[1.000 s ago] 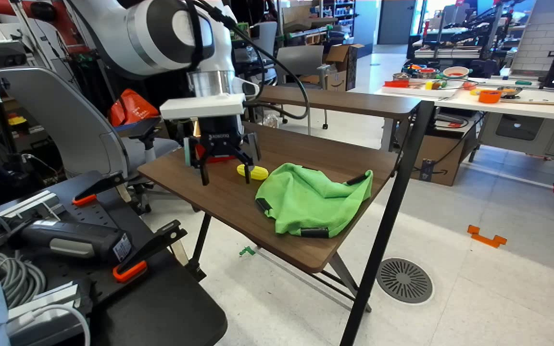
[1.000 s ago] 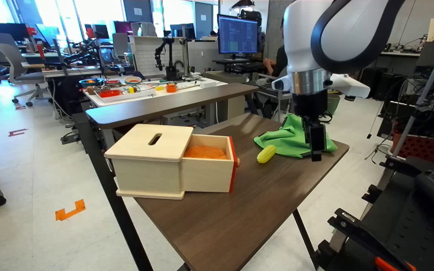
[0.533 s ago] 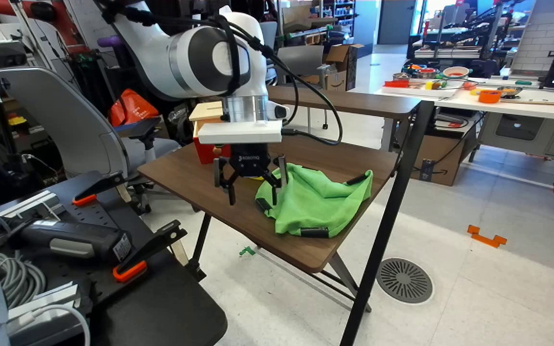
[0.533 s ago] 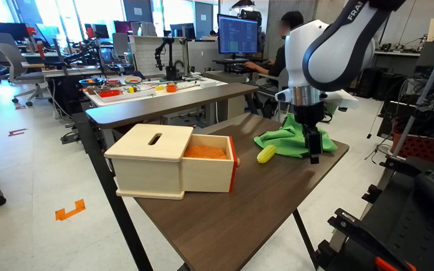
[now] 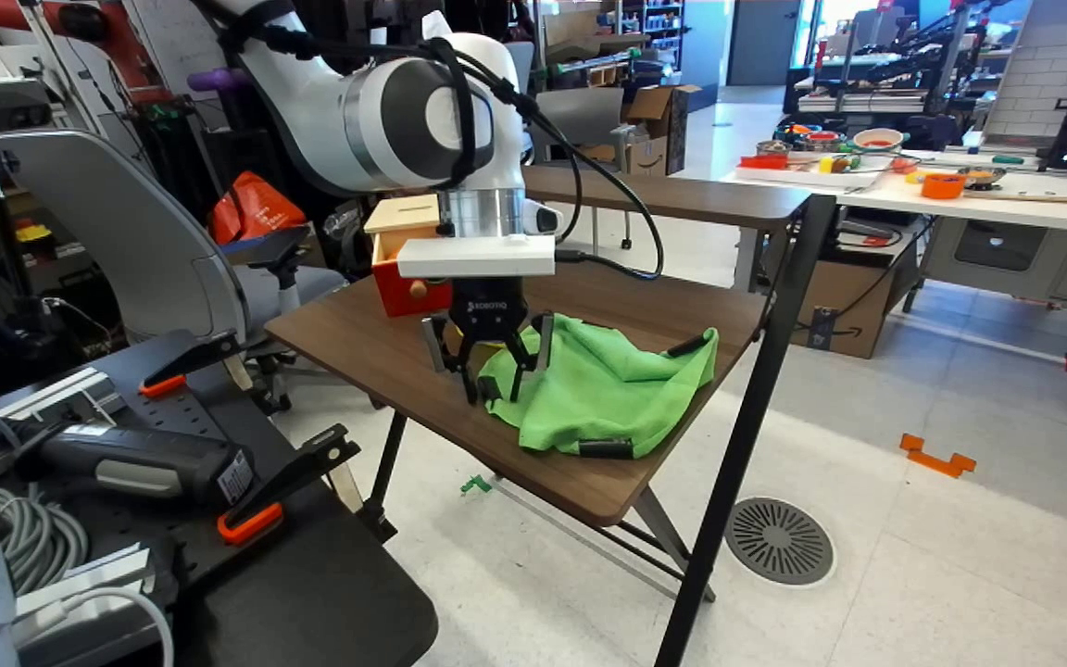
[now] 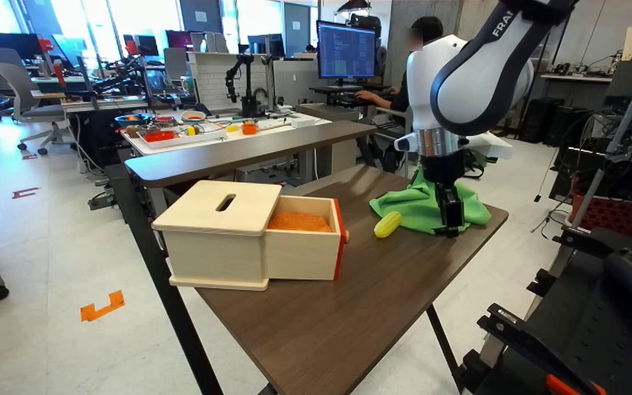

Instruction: Fold the green cloth

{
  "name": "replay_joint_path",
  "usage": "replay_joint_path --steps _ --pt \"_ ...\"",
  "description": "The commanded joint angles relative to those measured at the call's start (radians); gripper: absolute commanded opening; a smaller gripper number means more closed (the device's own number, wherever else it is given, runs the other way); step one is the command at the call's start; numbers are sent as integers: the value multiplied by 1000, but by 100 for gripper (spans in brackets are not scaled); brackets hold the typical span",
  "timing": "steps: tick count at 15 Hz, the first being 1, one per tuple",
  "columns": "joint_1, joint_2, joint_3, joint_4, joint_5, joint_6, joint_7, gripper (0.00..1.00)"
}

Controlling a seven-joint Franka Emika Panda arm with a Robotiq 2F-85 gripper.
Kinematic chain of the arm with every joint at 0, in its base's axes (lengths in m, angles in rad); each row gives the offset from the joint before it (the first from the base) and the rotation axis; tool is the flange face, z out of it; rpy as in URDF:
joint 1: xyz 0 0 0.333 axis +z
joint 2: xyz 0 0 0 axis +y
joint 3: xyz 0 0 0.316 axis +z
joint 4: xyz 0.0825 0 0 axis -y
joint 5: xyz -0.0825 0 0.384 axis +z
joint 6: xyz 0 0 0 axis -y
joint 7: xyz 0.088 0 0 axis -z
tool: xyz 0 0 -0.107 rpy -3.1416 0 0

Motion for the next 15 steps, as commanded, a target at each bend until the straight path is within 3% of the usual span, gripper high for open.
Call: replay_joint_path --steps 1,3,4,9,15 --pt "15 -20 12 -33 -14 10 -45 19" --pt "37 -39 11 -62 -22 3 -52 2" --pt "48 -44 9 -72 -23 -4 -50 0" --pt "79 -96 23 -109 -1 -28 -40 3" --pt "26 -151 43 -33 101 -95 -65 3"
